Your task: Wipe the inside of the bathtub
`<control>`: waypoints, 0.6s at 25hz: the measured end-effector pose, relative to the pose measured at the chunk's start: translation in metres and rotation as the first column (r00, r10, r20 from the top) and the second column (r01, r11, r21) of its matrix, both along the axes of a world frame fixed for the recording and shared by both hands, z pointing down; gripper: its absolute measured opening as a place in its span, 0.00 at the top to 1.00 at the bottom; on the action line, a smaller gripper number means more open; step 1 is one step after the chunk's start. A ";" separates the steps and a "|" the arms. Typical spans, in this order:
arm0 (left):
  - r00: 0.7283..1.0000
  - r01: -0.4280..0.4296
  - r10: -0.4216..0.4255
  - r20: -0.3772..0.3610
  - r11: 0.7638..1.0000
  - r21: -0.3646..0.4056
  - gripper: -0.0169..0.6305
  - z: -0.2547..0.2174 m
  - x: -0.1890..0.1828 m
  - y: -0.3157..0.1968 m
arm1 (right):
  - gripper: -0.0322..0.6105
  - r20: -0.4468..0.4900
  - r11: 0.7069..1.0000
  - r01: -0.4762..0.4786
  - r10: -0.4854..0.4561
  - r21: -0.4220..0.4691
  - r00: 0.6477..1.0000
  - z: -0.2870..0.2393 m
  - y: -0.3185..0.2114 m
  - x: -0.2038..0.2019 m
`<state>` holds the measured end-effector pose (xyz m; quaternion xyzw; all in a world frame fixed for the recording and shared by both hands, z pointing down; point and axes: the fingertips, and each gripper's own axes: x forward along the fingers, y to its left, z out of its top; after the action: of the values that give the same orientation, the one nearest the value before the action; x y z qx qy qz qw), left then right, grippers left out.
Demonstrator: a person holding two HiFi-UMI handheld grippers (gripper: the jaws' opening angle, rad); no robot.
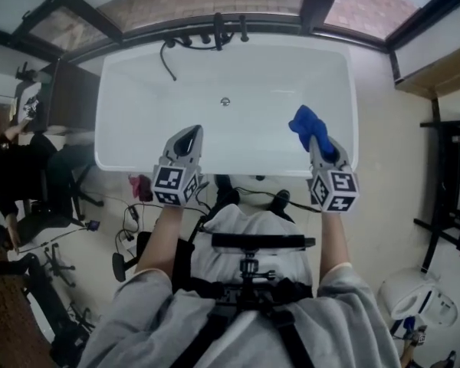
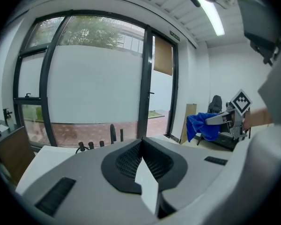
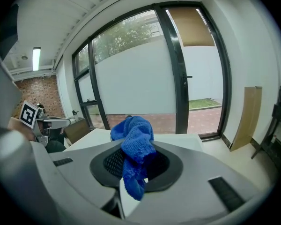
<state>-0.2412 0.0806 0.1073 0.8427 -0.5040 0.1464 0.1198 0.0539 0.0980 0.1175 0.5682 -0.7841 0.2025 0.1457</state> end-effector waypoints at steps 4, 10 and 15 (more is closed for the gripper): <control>0.997 0.071 -0.071 -0.001 0.997 0.004 0.97 -0.003 0.015 0.022 | 0.84 0.006 0.997 0.074 -0.074 0.012 0.997 -0.001 0.013 0.017; 0.988 0.155 -0.155 -0.001 0.988 -0.007 0.97 -0.002 0.022 0.058 | 0.84 -0.001 0.989 0.146 -0.146 -0.013 0.989 0.017 0.027 0.040; 0.987 0.161 -0.161 0.006 0.987 -0.001 0.97 -0.009 0.017 0.067 | 0.84 -0.008 0.993 0.120 -0.121 -0.020 0.993 0.020 0.036 0.051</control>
<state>-0.2246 0.1479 0.0988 0.7987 -0.5709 0.1388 0.1303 0.1045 0.1339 0.1373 0.5193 -0.8144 0.1983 0.1666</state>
